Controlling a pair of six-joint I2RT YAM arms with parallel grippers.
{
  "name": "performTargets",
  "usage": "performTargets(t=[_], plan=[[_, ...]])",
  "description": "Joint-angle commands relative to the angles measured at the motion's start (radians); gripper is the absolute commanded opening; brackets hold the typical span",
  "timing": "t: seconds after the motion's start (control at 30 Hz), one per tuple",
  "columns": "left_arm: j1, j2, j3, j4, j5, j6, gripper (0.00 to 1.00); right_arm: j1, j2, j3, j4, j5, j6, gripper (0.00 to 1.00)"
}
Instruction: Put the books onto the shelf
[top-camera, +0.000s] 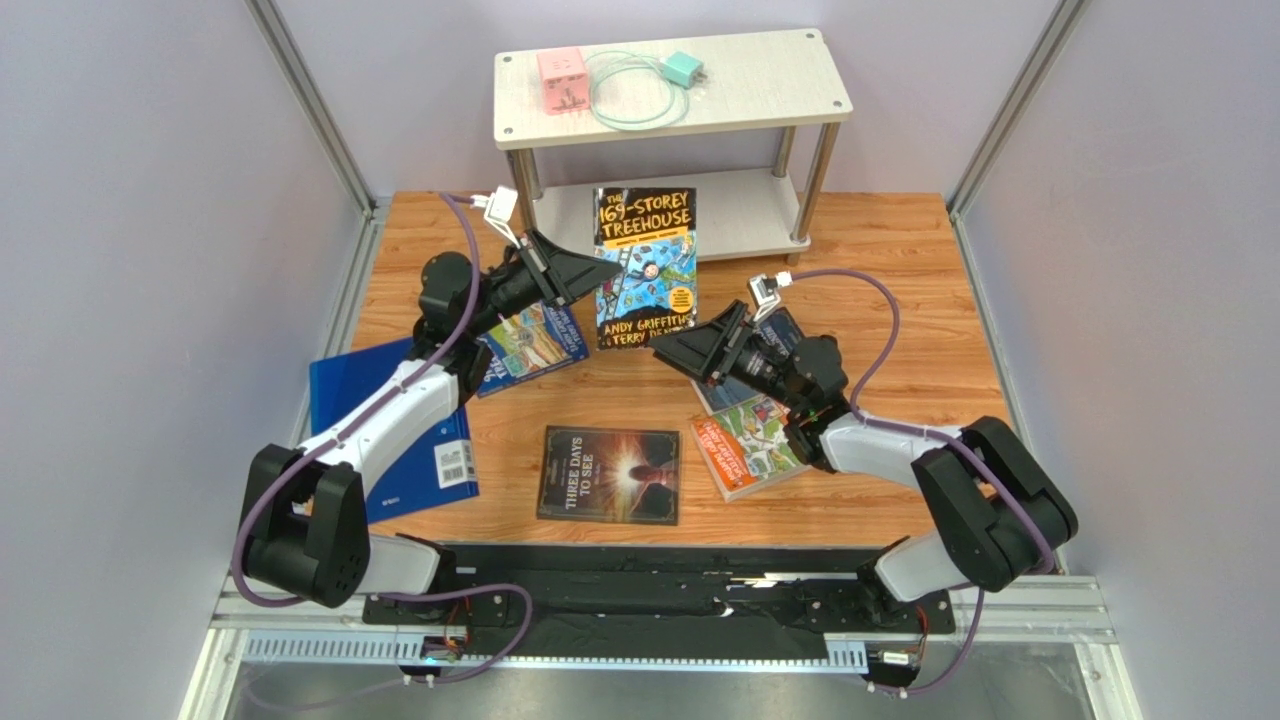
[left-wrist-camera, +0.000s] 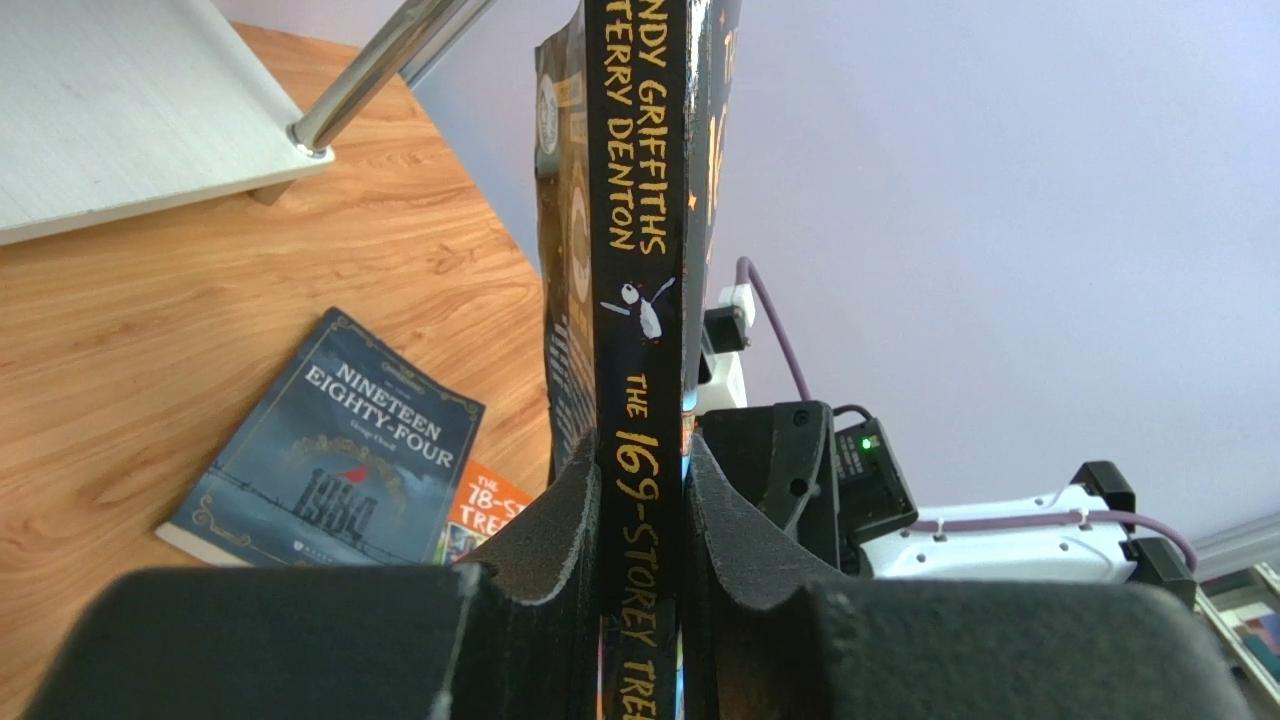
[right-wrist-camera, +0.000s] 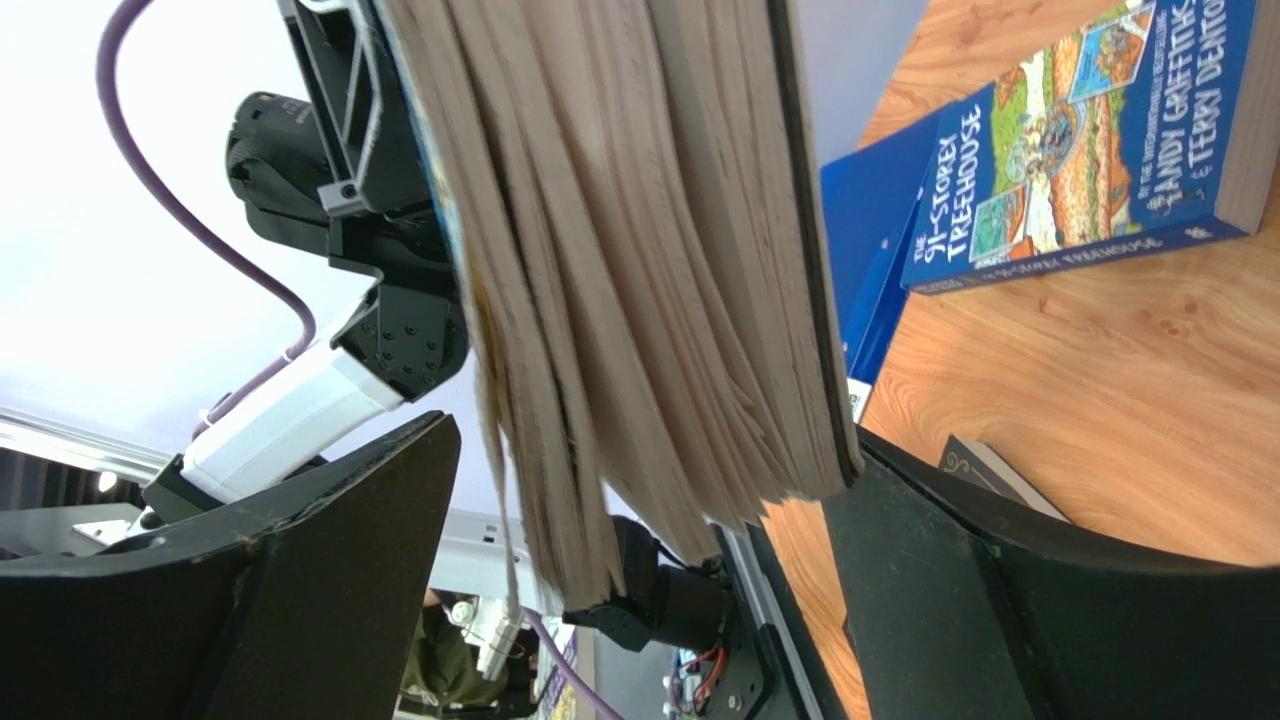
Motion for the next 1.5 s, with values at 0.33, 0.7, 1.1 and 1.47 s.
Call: performTargets(t=[0.33,0.7,1.1,1.47], plan=[[0.0,-0.003,-0.055,0.054,-0.029,0.033,0.0,0.002,-0.109,0.134,-0.141,0.044,-0.08,0.46],[0.0,-0.03,0.065,-0.319,-0.128,0.215,0.47,-0.012,0.005,0.249,-0.38,-0.024,-0.127,0.0],[0.001,-0.399,0.113,-1.041,-0.656,0.499,0.59,-0.056,0.25,0.527,-0.515,-0.068,-0.198,0.0],[0.001,-0.592,0.062,-1.165,-0.731,0.557,0.63,-0.09,0.52,0.85,-0.52,-0.091,-0.2,0.0]])
